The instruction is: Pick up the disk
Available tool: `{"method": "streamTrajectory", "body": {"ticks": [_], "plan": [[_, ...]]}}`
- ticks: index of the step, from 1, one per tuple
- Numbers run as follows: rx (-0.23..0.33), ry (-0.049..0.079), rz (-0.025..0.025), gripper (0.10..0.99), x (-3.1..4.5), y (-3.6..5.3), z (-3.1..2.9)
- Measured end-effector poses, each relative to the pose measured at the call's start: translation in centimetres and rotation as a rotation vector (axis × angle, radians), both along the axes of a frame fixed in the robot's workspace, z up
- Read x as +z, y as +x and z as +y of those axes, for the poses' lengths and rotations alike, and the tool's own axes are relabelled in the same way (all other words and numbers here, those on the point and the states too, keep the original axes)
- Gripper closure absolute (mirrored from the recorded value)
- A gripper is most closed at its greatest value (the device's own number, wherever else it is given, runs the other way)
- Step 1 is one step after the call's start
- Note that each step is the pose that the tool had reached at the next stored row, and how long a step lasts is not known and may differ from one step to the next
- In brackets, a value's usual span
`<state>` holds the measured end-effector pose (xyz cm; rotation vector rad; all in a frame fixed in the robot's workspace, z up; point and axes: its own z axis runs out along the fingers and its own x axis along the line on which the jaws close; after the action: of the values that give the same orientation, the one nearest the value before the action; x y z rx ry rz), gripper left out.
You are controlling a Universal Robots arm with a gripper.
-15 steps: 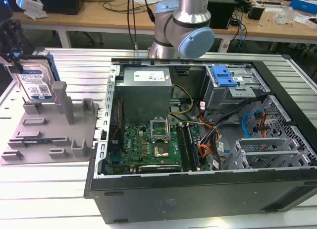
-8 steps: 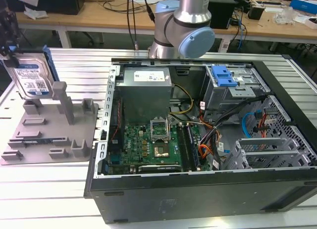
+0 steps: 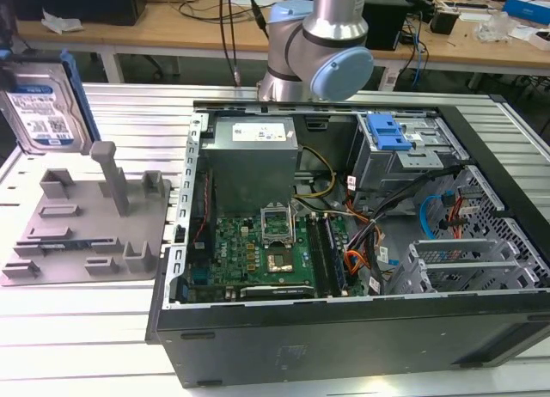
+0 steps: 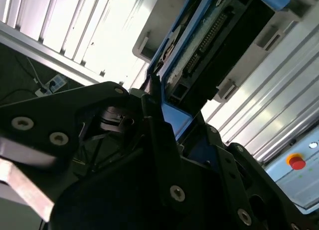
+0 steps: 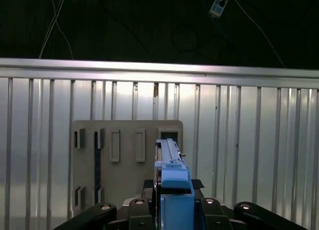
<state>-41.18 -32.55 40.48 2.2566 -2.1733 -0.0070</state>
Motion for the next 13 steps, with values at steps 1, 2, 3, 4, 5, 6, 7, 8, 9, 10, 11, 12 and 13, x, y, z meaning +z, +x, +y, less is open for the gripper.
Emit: {"method": "streamTrajectory", "body": {"ticks": [1,2,3,4,5,6,7,8,9,10,11,12,13], "plan": [[0.000,0.000,0.0001,0.714,0.40,0.00,-0.02],[0.000,0.000,0.0000,0.714,0.91,0.00,-0.05],[0.000,0.000,0.0000,0.714,1.34,0.00,-0.08],[0.000,0.000,0.0001,0.714,2.18,0.00,-0.12],[0.000,0.000,0.0000,0.714,2.92,0.00,-0.15],[0.000,0.000,0.0000,0.714,3.85,0.00,-0.19],[0.000,0.000,0.0001,0.714,4.69,0.00,-0.22],[0.000,0.000,0.0000,0.714,5.23,0.00,-0.23],[0.000,0.000,0.0000,0.714,5.67,0.00,-0.25],[0.000,0.000,-0.0001,0.714,6.14,0.00,-0.26],[0.000,0.000,-0.0001,0.714,6.60,0.00,-0.27],[0.000,0.000,0.0000,0.714,7.28,0.00,-0.29],[0.000,0.000,0.0000,0.714,7.70,0.00,-0.30]]}}
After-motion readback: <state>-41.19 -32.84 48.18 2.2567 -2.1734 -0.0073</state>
